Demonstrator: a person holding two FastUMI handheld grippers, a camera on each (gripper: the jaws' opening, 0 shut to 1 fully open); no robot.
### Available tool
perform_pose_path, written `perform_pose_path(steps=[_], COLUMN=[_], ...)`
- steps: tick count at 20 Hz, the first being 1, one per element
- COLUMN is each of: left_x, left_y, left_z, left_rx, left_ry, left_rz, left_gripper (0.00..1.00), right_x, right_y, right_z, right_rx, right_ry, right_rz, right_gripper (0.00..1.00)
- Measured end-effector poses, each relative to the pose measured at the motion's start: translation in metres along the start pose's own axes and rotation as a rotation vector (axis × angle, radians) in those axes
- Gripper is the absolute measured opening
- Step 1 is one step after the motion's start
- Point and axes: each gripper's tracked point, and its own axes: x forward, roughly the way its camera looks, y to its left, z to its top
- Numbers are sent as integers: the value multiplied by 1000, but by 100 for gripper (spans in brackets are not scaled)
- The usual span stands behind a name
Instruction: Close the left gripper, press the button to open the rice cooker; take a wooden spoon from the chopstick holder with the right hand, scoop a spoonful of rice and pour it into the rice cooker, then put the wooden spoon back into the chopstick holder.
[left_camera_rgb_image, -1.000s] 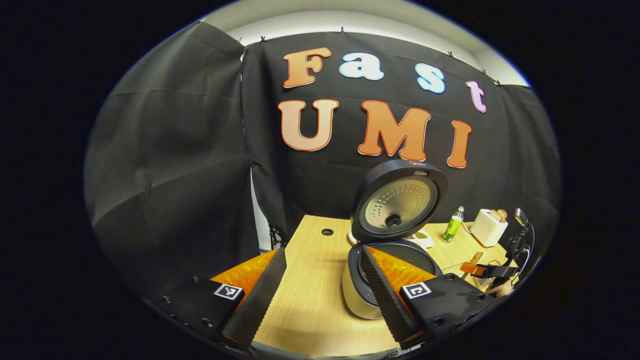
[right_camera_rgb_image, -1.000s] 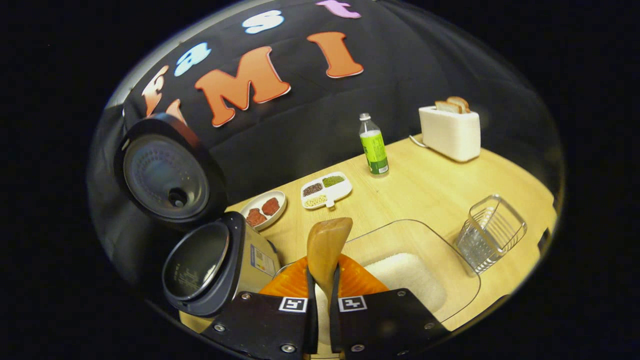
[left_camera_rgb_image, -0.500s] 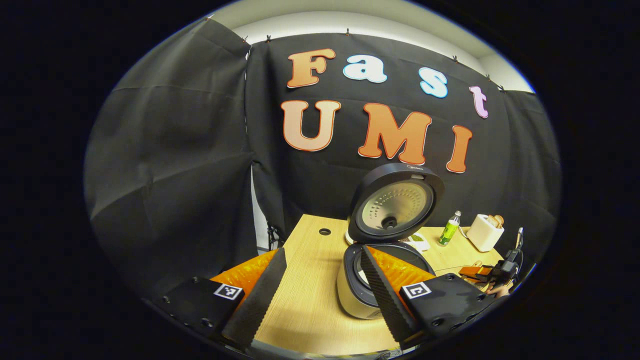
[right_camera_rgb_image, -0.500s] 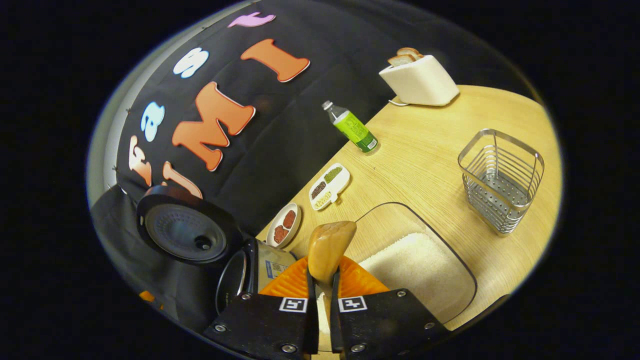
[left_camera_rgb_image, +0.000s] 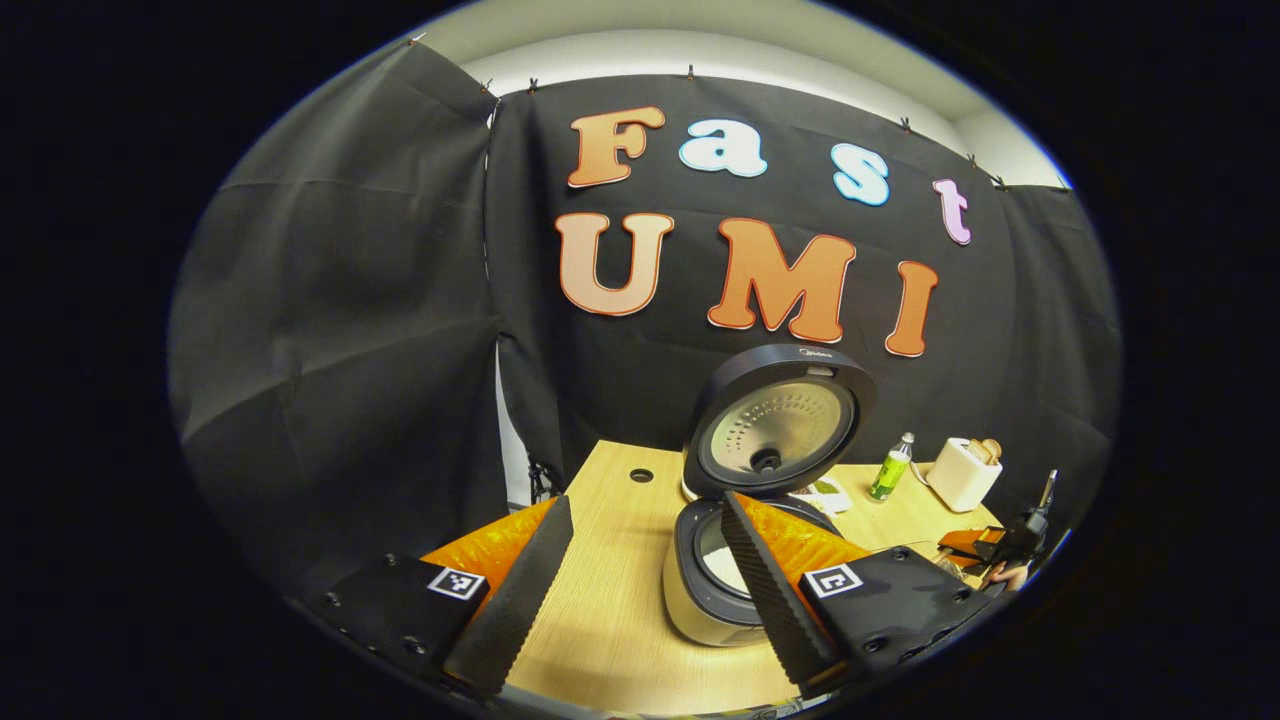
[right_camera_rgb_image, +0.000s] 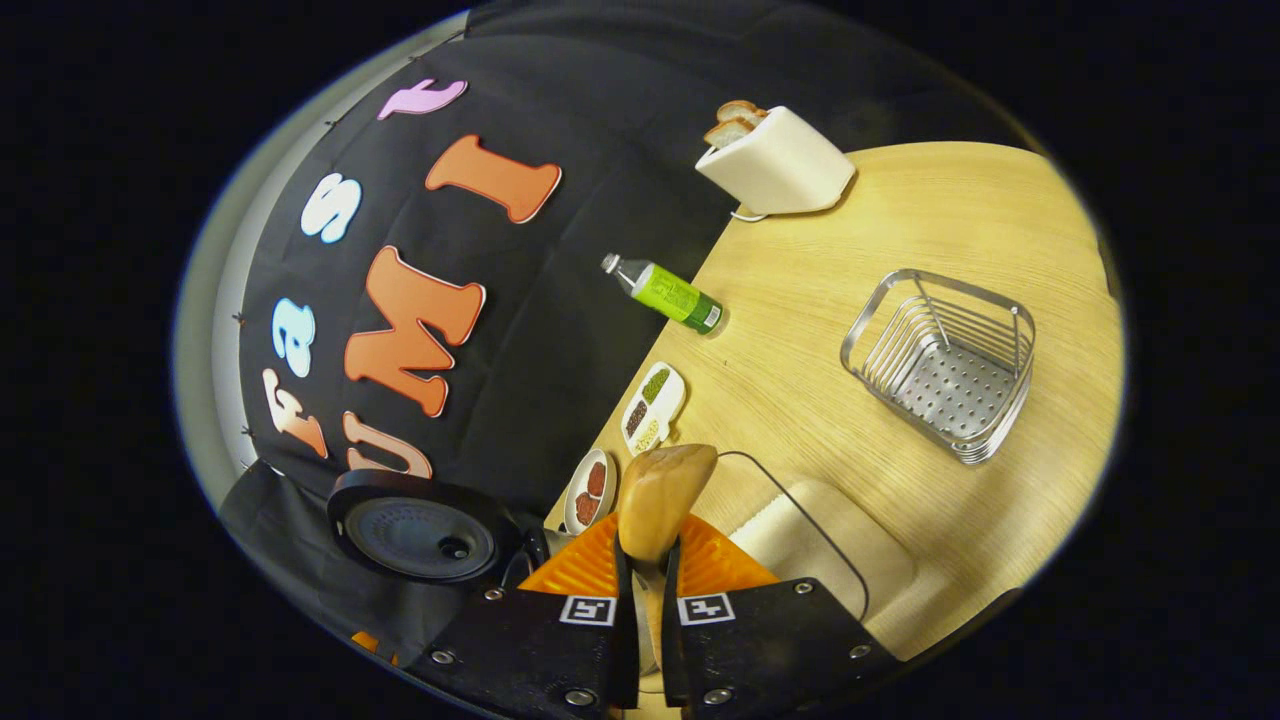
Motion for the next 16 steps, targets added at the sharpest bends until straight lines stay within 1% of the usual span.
perform_pose_path(steps=[1, 2, 5, 9, 10, 15, 16], left_x=[1, 1, 0, -3, -4, -8, -10], left_y=[-1, -3, -8, -7, -8, -10, -10], left_z=[-1, 0, 2, 7, 7, 7, 6], left_rx=[-2, -5, -14, 2, 8, -2, -5], left_ry=[0, -2, -9, -38, -40, -52, -52], left_rz=[-1, -4, -12, 11, 9, 1, 1], left_gripper=[97, 99, 99, 99, 97, 97, 99], right_x=[-3, -7, -16, -28, -31, -44, -44], right_y=[0, 0, 2, 12, 17, 48, 58], right_z=[4, 9, 22, 41, 46, 66, 69], right_rx=[7, 15, 29, 89, 105, 122, 124], right_ry=[-7, -15, -29, -56, -65, -93, -97], right_rz=[0, 1, -5, 4, 7, 23, 32], right_gripper=[8, 8, 8, 8, 8, 8, 8])
